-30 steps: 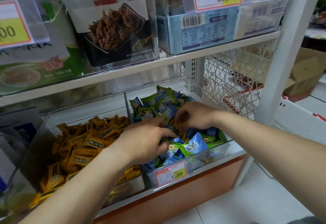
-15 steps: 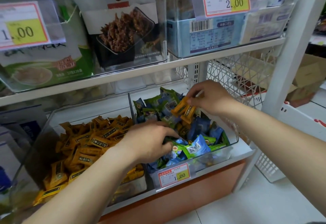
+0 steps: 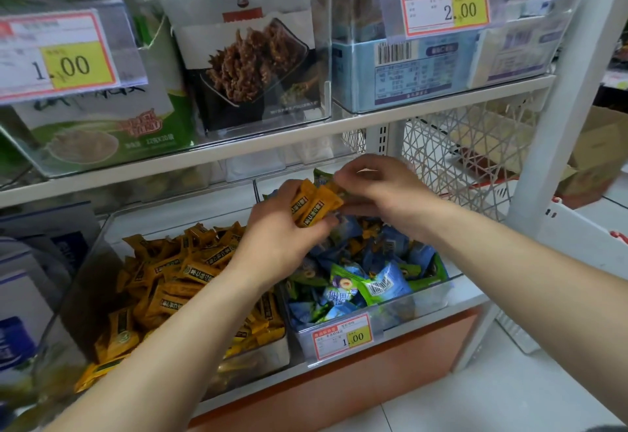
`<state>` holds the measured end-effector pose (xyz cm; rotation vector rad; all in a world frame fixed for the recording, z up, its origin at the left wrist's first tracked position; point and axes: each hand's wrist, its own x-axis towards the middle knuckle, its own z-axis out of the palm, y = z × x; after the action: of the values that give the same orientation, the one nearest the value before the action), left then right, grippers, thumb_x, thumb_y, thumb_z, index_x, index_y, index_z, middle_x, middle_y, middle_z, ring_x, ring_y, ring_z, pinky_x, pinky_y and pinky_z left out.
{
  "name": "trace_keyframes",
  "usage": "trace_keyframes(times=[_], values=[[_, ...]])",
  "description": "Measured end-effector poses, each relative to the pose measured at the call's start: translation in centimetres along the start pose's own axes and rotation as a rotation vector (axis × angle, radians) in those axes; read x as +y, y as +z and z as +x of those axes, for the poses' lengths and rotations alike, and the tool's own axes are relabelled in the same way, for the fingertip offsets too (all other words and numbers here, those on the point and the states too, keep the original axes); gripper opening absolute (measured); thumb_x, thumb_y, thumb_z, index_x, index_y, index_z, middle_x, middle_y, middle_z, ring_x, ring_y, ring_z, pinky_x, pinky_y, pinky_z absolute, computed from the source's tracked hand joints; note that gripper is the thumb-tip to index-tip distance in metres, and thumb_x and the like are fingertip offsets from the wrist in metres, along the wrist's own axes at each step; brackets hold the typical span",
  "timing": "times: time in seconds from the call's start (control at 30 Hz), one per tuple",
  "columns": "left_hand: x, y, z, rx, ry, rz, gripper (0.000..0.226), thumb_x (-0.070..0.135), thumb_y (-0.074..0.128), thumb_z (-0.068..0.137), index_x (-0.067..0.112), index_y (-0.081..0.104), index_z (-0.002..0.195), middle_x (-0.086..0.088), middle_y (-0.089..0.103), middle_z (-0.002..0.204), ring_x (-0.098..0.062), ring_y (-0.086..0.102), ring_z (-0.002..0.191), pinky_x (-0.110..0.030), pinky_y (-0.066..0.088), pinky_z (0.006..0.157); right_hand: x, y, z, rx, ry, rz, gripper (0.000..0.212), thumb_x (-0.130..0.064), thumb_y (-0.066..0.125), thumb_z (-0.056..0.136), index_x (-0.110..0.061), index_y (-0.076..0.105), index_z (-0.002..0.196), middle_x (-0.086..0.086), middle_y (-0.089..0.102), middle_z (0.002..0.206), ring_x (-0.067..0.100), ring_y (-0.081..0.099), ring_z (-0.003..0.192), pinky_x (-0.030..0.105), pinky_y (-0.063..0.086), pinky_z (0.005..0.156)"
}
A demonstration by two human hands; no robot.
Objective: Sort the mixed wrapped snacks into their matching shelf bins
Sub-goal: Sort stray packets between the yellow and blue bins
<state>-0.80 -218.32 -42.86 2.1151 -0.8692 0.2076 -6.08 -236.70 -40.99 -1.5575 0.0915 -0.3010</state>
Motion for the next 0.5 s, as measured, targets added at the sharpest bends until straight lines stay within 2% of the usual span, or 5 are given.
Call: trace_keyframes(times=[0.1, 0.2, 0.27, 0.33, 0.5], values=[[-0.6, -0.9, 0.0, -0.022, -0.034, 0.102, 0.041, 0.054, 0.076, 0.072, 0.049, 0.042, 0.096, 0.023, 0.059, 0.074, 0.013, 0.056, 0.072, -0.013, 0.044, 0.057, 1.1, -2.8, 1.2, 0.046, -0.083, -0.614, 0.012, -0.026, 0.062, 0.095, -0.016, 0.068, 0.096, 0.0, 0.073, 0.093, 0.019, 0.069, 0.087, 0.033, 0.053, 0.079], [-1.3, -1.1, 0.0, -0.082, -0.087, 0.172, 0.043, 0.06, 0.068, 0.066, 0.047, 0.044, 0.099, 0.015, 0.06, 0.079, 0.001, 0.058, 0.071, -0.029, 0.05, 0.061, 3.0, -4.1, 1.6, -0.181, 0.054, -1.125, 0.016, -0.027, 0.06, 0.094, -0.02, 0.068, 0.105, 0.0, 0.068, 0.109, 0.015, 0.06, 0.097, 0.028, 0.045, 0.084], [-1.7, -1.0, 0.1, -0.11, -0.109, 0.193, 0.046, 0.061, 0.068, 0.064, 0.046, 0.045, 0.102, 0.015, 0.06, 0.081, -0.003, 0.059, 0.073, -0.031, 0.051, 0.063, 4.3, -3.8, 1.7, -0.303, 0.175, -1.227, 0.021, -0.024, 0.061, 0.092, -0.016, 0.066, 0.11, 0.005, 0.067, 0.114, 0.021, 0.061, 0.103, 0.037, 0.05, 0.091], [-1.9, -1.0, 0.1, -0.125, -0.114, 0.201, 0.046, 0.061, 0.069, 0.064, 0.043, 0.047, 0.1, 0.015, 0.06, 0.081, -0.003, 0.059, 0.073, -0.03, 0.052, 0.063, 5.0, -3.2, 1.7, -0.27, 0.182, -1.173, 0.023, -0.023, 0.066, 0.088, -0.012, 0.067, 0.109, 0.007, 0.068, 0.111, 0.022, 0.063, 0.1, 0.041, 0.052, 0.091], [-2.3, -1.2, 0.1, -0.127, -0.138, 0.165, 0.038, 0.06, 0.071, 0.065, 0.041, 0.05, 0.09, 0.013, 0.059, 0.076, 0.002, 0.057, 0.066, -0.024, 0.042, 0.055, 5.0, -3.2, 1.8, -0.15, 0.084, -1.165, 0.01, -0.027, 0.075, 0.083, -0.022, 0.067, 0.087, -0.002, 0.067, 0.091, 0.019, 0.065, 0.092, 0.031, 0.053, 0.077]])
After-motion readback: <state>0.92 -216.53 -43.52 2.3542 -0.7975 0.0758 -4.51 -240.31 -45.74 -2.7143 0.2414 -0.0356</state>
